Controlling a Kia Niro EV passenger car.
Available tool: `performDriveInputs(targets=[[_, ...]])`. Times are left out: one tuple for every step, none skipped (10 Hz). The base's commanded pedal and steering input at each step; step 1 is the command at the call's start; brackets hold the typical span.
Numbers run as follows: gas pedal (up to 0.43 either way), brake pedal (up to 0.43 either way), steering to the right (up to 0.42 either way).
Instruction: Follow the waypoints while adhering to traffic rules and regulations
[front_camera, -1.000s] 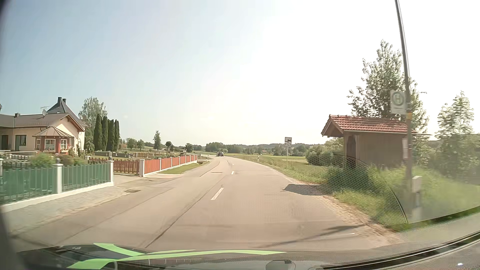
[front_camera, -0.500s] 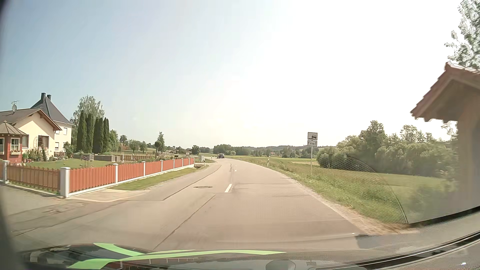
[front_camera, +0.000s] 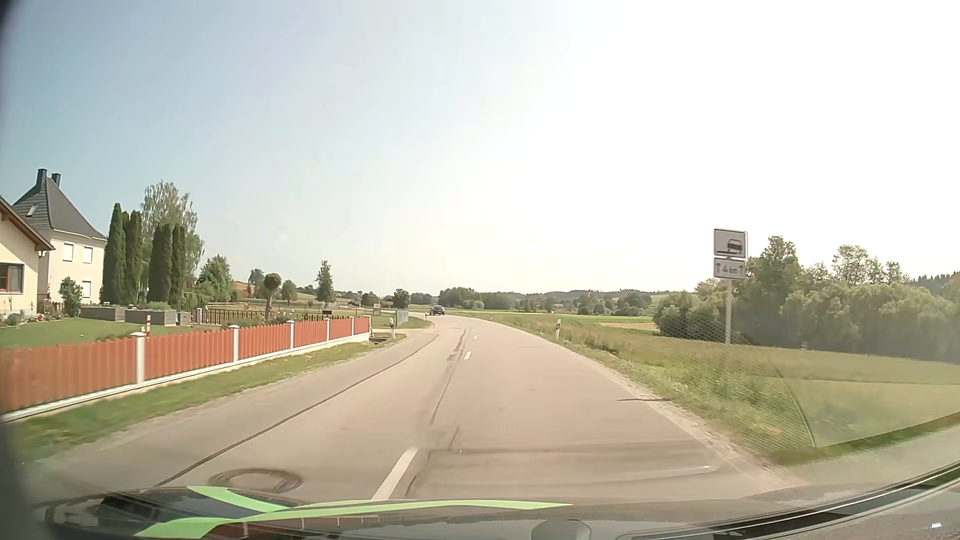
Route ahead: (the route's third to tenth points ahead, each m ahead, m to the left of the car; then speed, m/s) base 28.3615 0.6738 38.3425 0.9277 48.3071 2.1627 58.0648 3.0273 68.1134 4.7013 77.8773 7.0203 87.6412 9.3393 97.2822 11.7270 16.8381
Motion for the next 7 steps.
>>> performDriveInputs(targets=[[0.150, 0.000, -0.016], [0.150, 0.000, -0.016], [0.000, 0.000, -0.016], [0.000, 0.000, -0.015], [0.000, 0.000, -0.014], [0.000, 0.000, -0.010], [0.000, 0.000, -0.004]])
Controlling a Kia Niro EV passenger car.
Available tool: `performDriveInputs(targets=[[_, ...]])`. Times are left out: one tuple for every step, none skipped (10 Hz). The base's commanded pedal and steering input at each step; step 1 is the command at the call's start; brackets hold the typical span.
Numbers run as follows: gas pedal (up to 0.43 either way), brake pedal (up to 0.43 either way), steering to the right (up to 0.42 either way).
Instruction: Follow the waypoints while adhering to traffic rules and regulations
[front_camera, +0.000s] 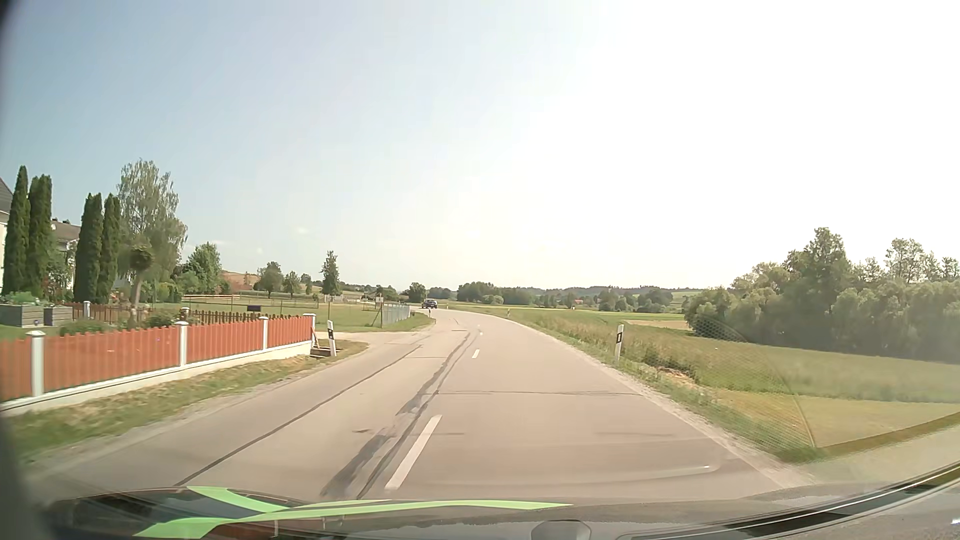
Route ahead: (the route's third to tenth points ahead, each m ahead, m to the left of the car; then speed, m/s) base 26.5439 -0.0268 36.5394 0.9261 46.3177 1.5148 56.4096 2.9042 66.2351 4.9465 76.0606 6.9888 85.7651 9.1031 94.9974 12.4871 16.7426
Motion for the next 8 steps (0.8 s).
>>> performDriveInputs(targets=[[0.000, 0.000, -0.002], [0.000, 0.000, -0.006], [0.000, 0.000, -0.012], [0.047, 0.000, -0.012], [0.059, 0.000, -0.011], [0.067, 0.000, -0.008], [0.087, 0.000, -0.007], [0.110, 0.000, -0.007]])
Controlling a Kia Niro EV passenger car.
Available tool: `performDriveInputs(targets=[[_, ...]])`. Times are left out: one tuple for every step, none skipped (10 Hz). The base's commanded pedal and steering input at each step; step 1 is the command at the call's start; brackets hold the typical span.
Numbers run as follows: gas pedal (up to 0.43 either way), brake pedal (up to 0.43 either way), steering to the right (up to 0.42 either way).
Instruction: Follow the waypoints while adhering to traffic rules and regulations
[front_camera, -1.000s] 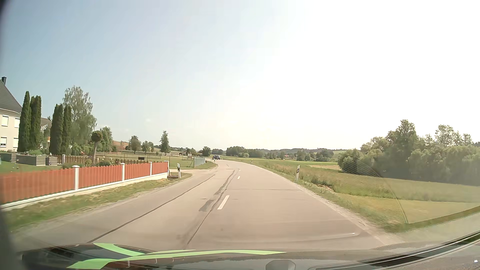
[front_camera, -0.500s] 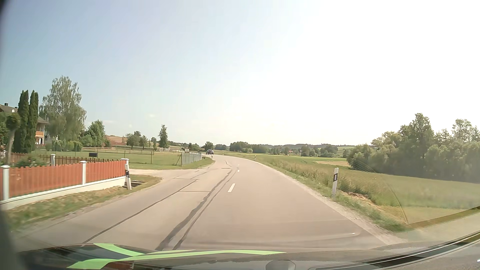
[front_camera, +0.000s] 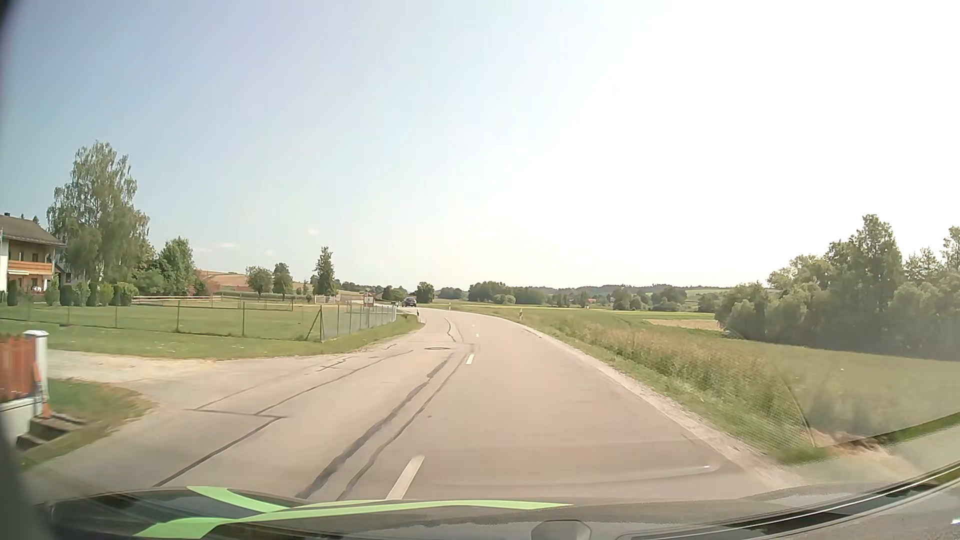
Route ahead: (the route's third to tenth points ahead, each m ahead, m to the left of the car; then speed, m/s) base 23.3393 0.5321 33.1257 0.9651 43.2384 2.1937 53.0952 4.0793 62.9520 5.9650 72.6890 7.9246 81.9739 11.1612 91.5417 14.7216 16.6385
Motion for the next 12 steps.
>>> performDriveInputs(targets=[[0.118, 0.000, -0.009], [0.118, 0.000, -0.010], [0.130, 0.000, -0.010], [0.130, 0.000, -0.010], [0.130, 0.000, -0.011], [0.130, 0.000, -0.010], [0.130, 0.000, -0.011], [0.130, 0.000, -0.011], [0.130, 0.000, -0.012], [0.138, 0.000, -0.013], [0.138, 0.000, -0.015], [0.118, 0.000, -0.015]])
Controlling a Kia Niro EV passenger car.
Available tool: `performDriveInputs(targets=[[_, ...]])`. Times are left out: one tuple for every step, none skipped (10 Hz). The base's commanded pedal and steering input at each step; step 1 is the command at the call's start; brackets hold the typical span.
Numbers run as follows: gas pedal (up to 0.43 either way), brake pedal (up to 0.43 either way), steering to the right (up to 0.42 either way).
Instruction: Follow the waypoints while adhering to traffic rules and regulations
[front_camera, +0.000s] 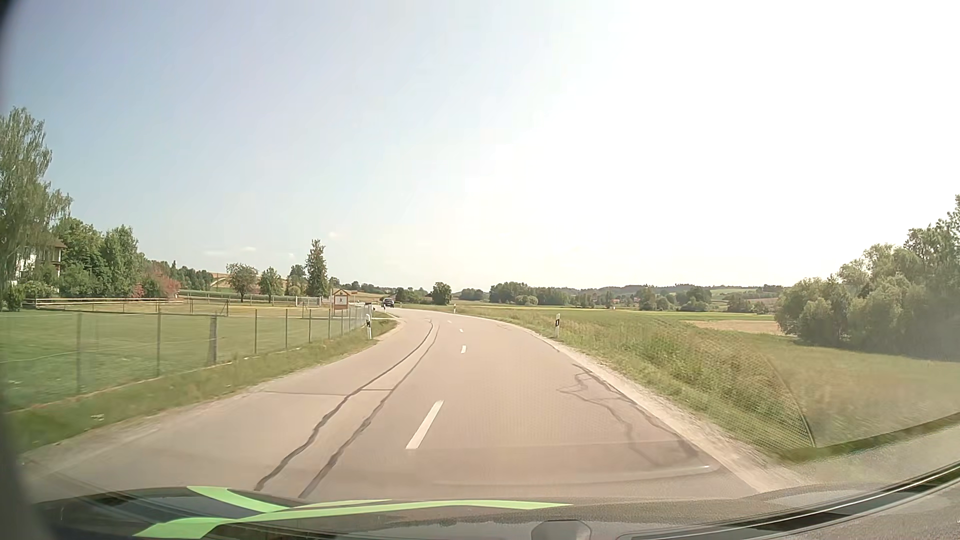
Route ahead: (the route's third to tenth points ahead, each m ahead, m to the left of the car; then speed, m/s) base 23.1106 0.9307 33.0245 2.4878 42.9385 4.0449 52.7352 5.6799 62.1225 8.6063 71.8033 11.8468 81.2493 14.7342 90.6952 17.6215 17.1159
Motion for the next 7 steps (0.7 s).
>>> performDriveInputs(targets=[[0.110, 0.000, -0.017], [0.110, 0.000, -0.018], [0.110, 0.000, -0.018], [0.118, 0.000, -0.017], [0.118, 0.000, -0.016], [0.118, 0.000, -0.016], [0.118, 0.000, -0.016]])
